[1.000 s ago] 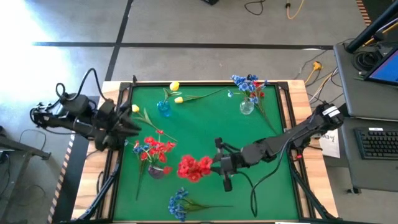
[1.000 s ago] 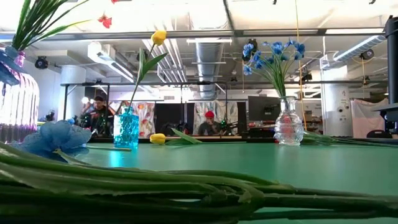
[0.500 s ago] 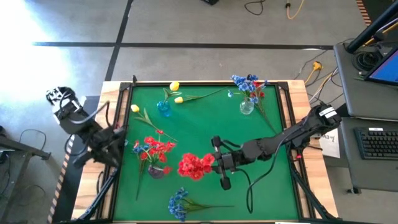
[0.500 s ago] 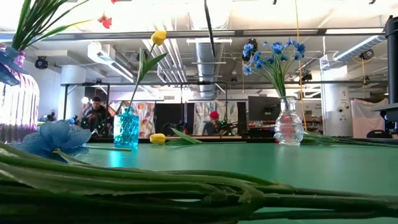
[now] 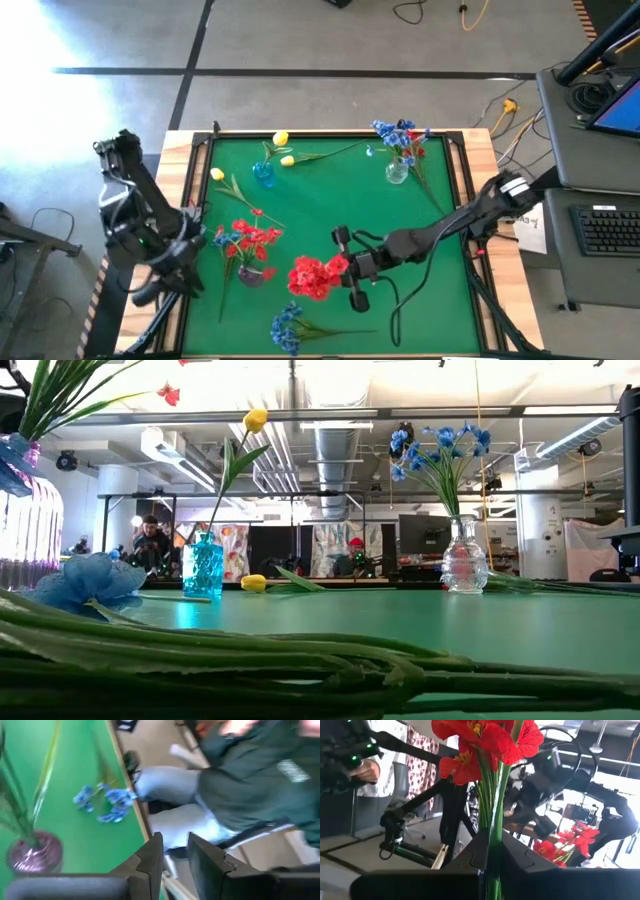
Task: Sort flowers into vase by color
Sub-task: Put the bottom red flowers into the purple vase
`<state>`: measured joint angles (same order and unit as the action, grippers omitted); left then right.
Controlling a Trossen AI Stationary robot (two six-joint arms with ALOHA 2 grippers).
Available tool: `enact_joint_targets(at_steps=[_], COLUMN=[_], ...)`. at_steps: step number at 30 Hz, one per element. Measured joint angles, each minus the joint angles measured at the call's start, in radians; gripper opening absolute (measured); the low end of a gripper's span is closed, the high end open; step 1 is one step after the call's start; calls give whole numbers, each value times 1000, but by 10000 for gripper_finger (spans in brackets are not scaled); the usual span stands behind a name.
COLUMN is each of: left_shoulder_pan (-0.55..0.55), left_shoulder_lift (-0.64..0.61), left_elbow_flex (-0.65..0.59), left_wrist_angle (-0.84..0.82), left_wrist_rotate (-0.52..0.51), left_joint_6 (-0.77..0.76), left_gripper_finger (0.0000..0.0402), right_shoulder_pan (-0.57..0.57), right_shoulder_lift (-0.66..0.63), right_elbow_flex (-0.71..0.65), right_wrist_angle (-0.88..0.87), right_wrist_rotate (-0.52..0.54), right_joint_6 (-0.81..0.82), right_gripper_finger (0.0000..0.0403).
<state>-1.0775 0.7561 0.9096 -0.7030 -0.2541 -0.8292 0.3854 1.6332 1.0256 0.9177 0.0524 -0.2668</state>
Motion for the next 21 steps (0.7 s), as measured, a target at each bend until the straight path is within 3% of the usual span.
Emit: enact_joint_targets(at_steps=[6,21], left_shoulder_pan=[-29,-28], left_shoulder_lift=[51,128], left_elbow_flex=[-89,-320], left_wrist_angle=[33,172], left_wrist_rotate=[-64,-124], left_joint_6=[-129,-329], left_gripper_finger=[76,76], right_shoulder_pan=[-5,-6], right_shoulder_lift=[88,96], right_elbow_flex=[0,1], right_wrist_angle=[199,197], right_wrist_rotate=[0,1], right_joint_6=[-21,-31], right_gripper_finger=[18,18])
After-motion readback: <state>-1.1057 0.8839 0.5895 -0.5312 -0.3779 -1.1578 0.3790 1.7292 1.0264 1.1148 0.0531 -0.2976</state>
